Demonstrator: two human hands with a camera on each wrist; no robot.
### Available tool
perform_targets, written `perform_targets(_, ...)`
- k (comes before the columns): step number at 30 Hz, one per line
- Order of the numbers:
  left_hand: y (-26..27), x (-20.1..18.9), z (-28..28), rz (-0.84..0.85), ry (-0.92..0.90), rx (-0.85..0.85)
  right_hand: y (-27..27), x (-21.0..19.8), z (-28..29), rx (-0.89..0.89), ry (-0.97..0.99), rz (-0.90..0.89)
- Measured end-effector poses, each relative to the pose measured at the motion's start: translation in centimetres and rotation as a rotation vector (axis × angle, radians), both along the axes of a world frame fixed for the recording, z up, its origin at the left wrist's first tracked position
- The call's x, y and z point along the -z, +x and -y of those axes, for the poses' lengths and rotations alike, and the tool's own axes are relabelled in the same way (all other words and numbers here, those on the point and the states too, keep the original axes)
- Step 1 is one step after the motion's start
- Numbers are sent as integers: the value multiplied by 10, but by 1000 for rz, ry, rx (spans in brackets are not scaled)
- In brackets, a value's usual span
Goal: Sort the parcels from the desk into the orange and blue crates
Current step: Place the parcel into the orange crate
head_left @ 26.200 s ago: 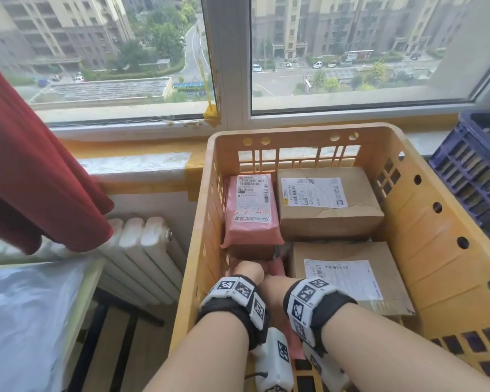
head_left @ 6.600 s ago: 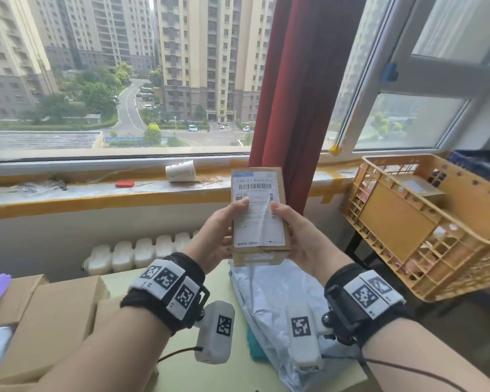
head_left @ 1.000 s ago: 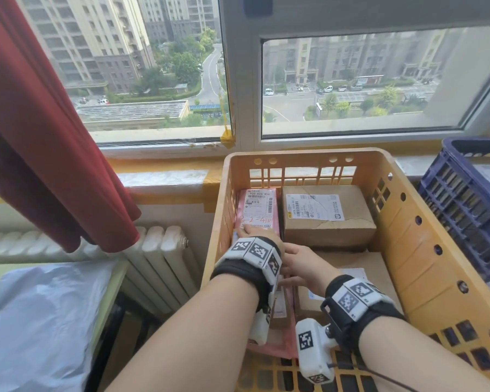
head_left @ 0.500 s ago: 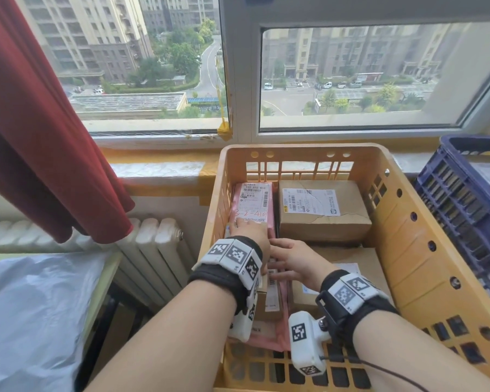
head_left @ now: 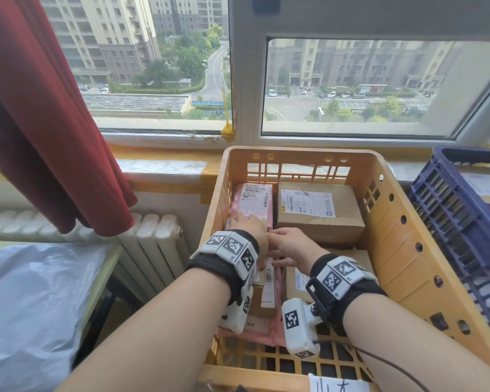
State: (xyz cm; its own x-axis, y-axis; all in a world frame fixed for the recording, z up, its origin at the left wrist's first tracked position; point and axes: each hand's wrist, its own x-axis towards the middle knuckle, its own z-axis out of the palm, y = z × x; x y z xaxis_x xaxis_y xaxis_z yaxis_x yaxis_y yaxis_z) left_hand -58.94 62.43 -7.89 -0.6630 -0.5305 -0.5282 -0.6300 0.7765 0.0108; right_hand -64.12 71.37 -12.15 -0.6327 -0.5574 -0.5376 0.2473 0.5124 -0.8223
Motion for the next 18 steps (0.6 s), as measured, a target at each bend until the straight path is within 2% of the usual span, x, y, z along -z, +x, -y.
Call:
perform_targets(6, 6, -1, 2, -53, 21, -26, 0, -13, -3, -18, 75, -40)
perform_targets(18, 16, -2, -6, -107, 31, -59, 6, -31, -13, -29, 88, -68)
